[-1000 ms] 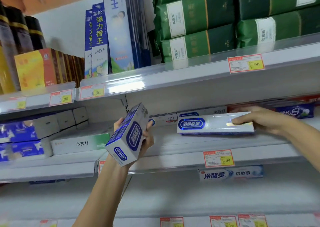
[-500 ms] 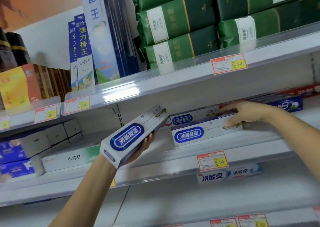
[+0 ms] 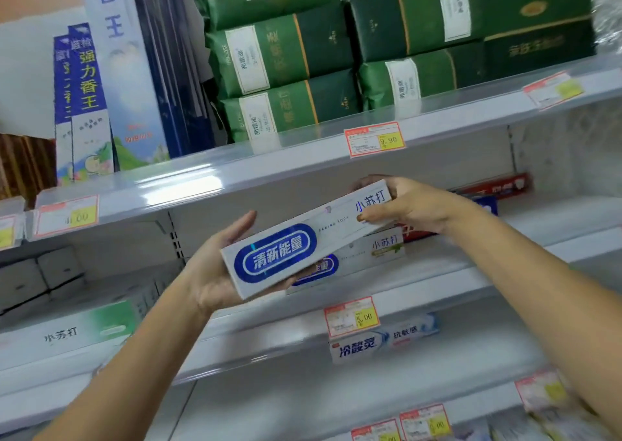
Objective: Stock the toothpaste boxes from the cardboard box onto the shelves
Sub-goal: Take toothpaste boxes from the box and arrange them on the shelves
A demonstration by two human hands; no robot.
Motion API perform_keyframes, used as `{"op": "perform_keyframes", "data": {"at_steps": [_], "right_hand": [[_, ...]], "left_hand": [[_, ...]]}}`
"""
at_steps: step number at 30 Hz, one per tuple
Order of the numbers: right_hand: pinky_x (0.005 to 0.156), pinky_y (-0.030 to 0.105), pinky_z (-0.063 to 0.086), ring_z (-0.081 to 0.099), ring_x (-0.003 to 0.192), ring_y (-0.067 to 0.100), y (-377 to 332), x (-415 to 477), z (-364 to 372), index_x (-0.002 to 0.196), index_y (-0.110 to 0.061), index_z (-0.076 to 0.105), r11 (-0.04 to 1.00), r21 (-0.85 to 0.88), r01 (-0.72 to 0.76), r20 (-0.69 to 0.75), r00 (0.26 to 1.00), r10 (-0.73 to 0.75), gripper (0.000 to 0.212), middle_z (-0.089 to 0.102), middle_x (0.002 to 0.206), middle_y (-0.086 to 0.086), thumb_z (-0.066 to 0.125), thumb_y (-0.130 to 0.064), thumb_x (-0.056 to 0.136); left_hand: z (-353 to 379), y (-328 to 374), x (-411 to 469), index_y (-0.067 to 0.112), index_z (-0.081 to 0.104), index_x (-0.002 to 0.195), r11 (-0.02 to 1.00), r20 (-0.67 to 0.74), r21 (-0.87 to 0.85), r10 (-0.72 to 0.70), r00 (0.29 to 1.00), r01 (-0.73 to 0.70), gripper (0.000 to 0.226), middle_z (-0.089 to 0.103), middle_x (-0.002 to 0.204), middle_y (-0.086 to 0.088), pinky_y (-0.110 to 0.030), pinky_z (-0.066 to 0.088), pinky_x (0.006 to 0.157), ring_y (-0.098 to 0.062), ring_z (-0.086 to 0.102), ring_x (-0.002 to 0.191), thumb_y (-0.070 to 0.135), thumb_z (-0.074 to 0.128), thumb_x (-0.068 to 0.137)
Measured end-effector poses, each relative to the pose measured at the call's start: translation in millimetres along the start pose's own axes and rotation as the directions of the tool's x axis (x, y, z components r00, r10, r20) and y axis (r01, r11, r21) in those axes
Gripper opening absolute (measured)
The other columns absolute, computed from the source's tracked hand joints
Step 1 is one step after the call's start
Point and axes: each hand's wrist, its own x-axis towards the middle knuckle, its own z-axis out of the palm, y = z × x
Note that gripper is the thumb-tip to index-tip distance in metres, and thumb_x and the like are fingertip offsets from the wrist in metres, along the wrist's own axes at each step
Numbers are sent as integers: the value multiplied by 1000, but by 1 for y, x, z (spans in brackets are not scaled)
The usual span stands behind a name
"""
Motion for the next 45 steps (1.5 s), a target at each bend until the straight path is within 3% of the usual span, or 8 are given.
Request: {"op": "perform_keyframes", "data": {"at_steps": [4,8,16,20,24,27,40,45], "right_hand": [[75,23,55,69,93,15,20,-16,-24,108,-16,59,999,-36,-24,-145,989,18,44,73,99,3,78,-12,68],[82,29,55,69,94,16,36,-21,-21,108,-20,61,987,-136,-85,-226,973,52,62,73,98,-2,86,-27,51],[83,16,42,55,105,6,46,-25,-1,116,-32,58,792,-584,-179,-304,953,-9,61,56,120,-11,86,-40,61],[99,29,39,45,125,20,50,-20,2,138,-22,42,686,-630,-364,-395,911,120,91,42,141,4,82,-51,61],[103,33,38,42,131,24,42,-9,2,145,-9,33,535,-691,-486,-363,873,324,97,38,149,7,74,-56,70],[94,32,45,55,115,24,35,8,5,134,-4,46,490,-708,-508,-343,855,390,80,56,131,10,73,-52,75],[94,36,43,40,122,27,55,84,8,129,-1,46,176,-910,-376,-345,921,181,76,41,129,10,71,-51,77],[84,33,39,41,118,27,71,98,-7,120,-5,55,144,-938,-314,-293,945,146,58,47,122,8,69,-46,81]], "left_hand": [[-18,-4,-1,1,54,131,999,147,-24,32,989,-29,86,45,139,-30,-50,51,94,-45,44,127,52,80,66],[-15,-28,17,-2,69,107,938,-81,313,184,980,-151,87,67,111,-24,-34,60,75,-35,67,99,31,98,32],[-2,-43,33,16,53,109,368,-311,925,602,735,90,51,63,94,2,-28,56,67,-18,67,76,32,82,70],[-9,-43,40,11,44,133,373,-388,905,529,755,203,93,60,123,-9,-38,54,88,-23,64,98,49,84,59],[-3,-37,50,16,58,82,348,-357,913,430,829,213,29,64,71,7,-12,42,51,-5,58,62,35,78,74],[-8,-29,61,19,51,70,352,-353,912,416,838,210,29,56,61,10,-16,35,48,-4,52,56,31,77,77],[-52,0,137,12,64,107,248,-401,913,415,816,323,42,69,102,-5,-27,51,84,-19,64,90,34,77,74],[-61,0,156,15,59,82,231,-372,926,440,817,297,27,62,83,1,-17,40,57,-12,56,72,36,75,77]]}}
